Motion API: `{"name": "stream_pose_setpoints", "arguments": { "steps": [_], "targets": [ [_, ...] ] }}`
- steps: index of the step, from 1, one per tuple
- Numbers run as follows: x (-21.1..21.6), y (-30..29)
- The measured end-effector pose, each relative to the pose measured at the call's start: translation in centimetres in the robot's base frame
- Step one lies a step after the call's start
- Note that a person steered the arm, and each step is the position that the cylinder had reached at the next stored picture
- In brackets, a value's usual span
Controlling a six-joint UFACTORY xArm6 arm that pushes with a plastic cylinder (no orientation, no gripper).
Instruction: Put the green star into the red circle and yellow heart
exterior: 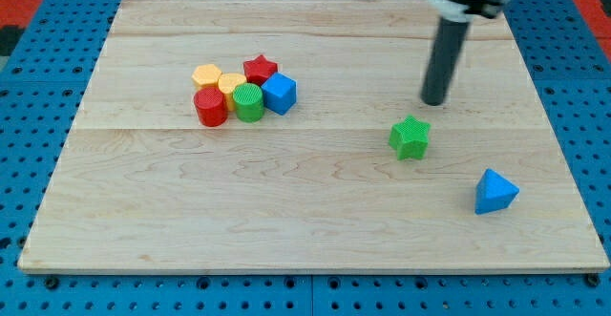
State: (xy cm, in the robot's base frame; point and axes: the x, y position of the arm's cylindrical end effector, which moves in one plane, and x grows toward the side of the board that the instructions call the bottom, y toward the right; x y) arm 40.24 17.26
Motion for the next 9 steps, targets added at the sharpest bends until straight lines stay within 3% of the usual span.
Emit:
{"name": "stream_pose_setpoints", "arguments": {
  "steps": [1, 2, 3, 4, 5, 6, 7, 9],
  "targets": [
    [4.0, 0.0],
    [6.2, -6.8],
    [5.4, -17.3],
    [5.4, -22.5],
    [9.3, -23.7],
    [8.5, -28.2],
    [4.9, -31.0],
    [4.7, -33.2]
  ]
}}
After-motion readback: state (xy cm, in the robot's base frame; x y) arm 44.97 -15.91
